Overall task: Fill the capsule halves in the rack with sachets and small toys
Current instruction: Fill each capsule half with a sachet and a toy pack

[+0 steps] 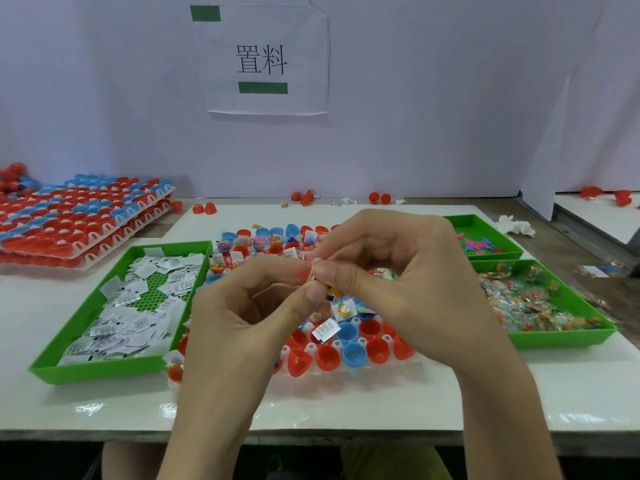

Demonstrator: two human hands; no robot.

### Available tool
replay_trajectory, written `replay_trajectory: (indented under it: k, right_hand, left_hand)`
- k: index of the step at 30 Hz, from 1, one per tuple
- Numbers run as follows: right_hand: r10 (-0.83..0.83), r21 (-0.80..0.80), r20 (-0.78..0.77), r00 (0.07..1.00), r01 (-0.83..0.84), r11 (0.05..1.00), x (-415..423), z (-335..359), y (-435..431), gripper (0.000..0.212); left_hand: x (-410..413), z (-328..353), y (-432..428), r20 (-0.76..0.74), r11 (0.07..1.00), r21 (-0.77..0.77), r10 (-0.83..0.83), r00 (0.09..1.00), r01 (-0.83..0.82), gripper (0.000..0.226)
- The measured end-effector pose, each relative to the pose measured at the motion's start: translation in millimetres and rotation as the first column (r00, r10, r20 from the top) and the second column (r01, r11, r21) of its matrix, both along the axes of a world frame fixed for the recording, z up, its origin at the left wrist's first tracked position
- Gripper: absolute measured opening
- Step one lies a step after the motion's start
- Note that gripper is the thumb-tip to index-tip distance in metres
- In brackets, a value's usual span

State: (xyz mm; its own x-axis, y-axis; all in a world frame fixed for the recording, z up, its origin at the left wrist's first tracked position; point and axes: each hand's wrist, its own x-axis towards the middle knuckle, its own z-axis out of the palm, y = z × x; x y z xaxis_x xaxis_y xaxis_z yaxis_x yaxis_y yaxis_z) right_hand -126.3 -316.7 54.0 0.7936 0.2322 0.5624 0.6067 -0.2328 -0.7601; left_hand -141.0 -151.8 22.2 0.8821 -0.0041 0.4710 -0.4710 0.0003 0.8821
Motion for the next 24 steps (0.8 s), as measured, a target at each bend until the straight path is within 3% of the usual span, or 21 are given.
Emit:
replay_trajectory:
  k: [6,11,14,16,20,24]
  right_hand:
    - [0.032,-0.056,-0.058,0.998,-0.035,0.998,3.5,-2.4,-1.1,0.011]
    - [-0.022,-0.185,-0.055,0.998,0.011,0.983,12.2,-9.7,0.8,0.011]
    - [-0.08,-0.266,-0.075,0.994,0.058,0.962,20.6,-17.9,0.7,0.013]
    - [-0.104,-0.333,-0.12,0.987,0.058,0.941,27.0,-24.4,-0.7,0.015]
    - [-0.121,-0.439,-0.189,0.974,0.026,0.898,37.9,-35.7,-1.9,0.02]
    - [-0.09,-0.502,-0.262,0.961,-0.056,0.863,42.5,-44.6,3.5,0.014]
  left_hand:
    - [2.4,-2.5,3.9,0.02,0.997,0.009,0.076,0.997,-0.076,0.015]
    - [7.5,-10.5,10.1,0.036,0.982,0.146,0.113,0.993,-0.117,0.012]
    - [12.5,-19.7,16.8,0.055,0.861,0.472,0.182,0.982,-0.186,0.032]
    - [15.2,-25.1,18.5,0.038,0.768,0.611,0.211,0.977,-0.19,0.054]
    - [22.2,-34.3,15.5,-0.057,0.671,0.735,0.198,0.979,-0.093,0.073]
    - [30.6,-45.9,14.7,-0.11,0.557,0.83,0.218,0.97,-0.031,0.069]
